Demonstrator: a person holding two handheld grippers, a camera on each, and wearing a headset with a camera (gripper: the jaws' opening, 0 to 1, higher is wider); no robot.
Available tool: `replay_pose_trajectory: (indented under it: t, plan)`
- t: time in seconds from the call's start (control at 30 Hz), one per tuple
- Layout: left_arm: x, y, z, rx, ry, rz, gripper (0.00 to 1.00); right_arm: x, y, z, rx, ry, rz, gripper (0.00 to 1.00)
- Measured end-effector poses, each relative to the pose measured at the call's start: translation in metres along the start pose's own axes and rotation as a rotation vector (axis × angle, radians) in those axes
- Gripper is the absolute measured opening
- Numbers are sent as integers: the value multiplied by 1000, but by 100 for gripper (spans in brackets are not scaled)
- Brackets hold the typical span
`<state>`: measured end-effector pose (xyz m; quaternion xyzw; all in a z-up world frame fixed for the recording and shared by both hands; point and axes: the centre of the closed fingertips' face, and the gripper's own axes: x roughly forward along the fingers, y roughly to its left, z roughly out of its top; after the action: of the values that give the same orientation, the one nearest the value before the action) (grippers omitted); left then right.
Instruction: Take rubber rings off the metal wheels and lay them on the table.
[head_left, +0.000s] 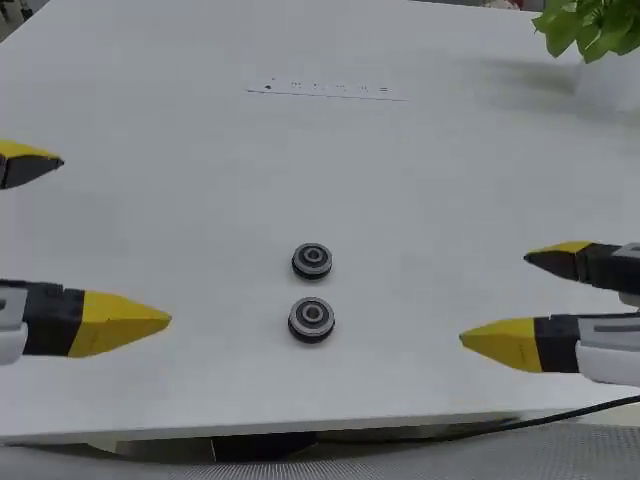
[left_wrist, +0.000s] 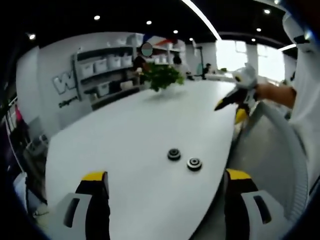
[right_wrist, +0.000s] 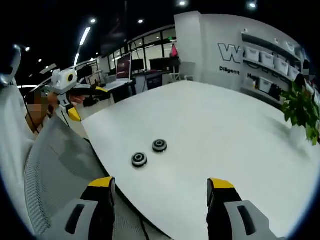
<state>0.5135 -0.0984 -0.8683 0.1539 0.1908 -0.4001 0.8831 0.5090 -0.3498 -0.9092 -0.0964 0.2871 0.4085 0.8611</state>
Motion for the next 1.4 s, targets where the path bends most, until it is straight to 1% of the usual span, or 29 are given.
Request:
replay_pose_trajectory:
  t: [0.07,0.13,0.2,0.27,0.33,0.4,0.43,0.47,0.53,0.63,0.67,0.7,0.77,0.8,0.83,0.87,0.9,0.93,0.97,1.0,1.03,1.07,1.1,1.17,1.2,1.23,1.27,1.33,1.4]
  plan:
    - [2,0,8,32,-2,-35,97,-1,-2,11,-19,-18,16,73]
    - [4,0,15,66,-12,-58,96,0,-1,25,-56,-56,40,72]
    - [8,0,26,85,-37,-71,96,1,0,38,-72,-86,62,72]
    - [12,-3,35,93,-62,-99,95,4,2,52,-89,-111,80,72]
    - [16,-4,43,98,-78,-128,94,10,8,69,-96,-150,111,72]
    - [21,-4,50,109,-82,-136,93,18,16,87,-108,-191,140,71]
    - [24,-3,54,122,-84,-138,93,22,19,92,-117,-198,153,71]
    - [27,-3,62,144,-98,-141,93,28,23,97,-131,-196,165,71]
    - [31,-2,71,157,-116,-149,93,36,25,104,-142,-195,166,69]
    - [40,0,89,180,-153,-159,93,50,30,122,-151,-234,190,64]
    - [41,0,91,182,-160,-161,93,53,31,125,-149,-244,200,63]
    - [45,1,96,185,-174,-163,92,56,25,126,-148,-247,206,62]
    - [54,0,100,202,-211,-174,92,65,27,126,-148,-247,228,61]
    - [59,-2,100,223,-228,-186,92,71,29,123,-145,-242,242,60]
    - [68,-3,90,228,-217,-201,90,74,31,121,-147,-242,247,59]
    - [74,-4,85,220,-217,-212,89,77,32,119,-154,-242,256,58]
    - [83,-6,77,180,-202,-235,88,82,34,114,-153,-236,273,57]
    - [88,-9,71,168,-191,-256,86,85,36,109,-147,-228,288,56]
    - [95,-13,67,165,-201,-276,85,87,37,104,-133,-219,303,55]
    - [99,-16,64,157,-206,-293,83,89,39,101,-100,-231,318,55]
    - [104,-23,62,122,-213,-331,81,91,40,100,-84,-248,322,56]
    - [108,-26,62,98,-213,-346,80,92,40,96,-65,-260,326,55]
    - [112,-28,62,89,-218,-354,80,93,40,94,-61,-264,326,55]
    - [121,-32,63,125,-232,-366,79,98,39,85,-60,-259,331,53]
    - [126,-36,59,147,-223,-377,78,100,38,81,-55,-247,332,51]
    - [129,-37,55,161,-213,-380,76,102,35,72,-40,-205,329,50]
    - [131,-40,51,168,-207,-380,75,103,34,66,-50,-181,323,49]
    - [134,-49,42,178,-210,-382,72,105,31,58,-62,-164,316,50]
    - [135,-53,34,160,-210,-382,69,105,32,51,-50,-147,329,51]
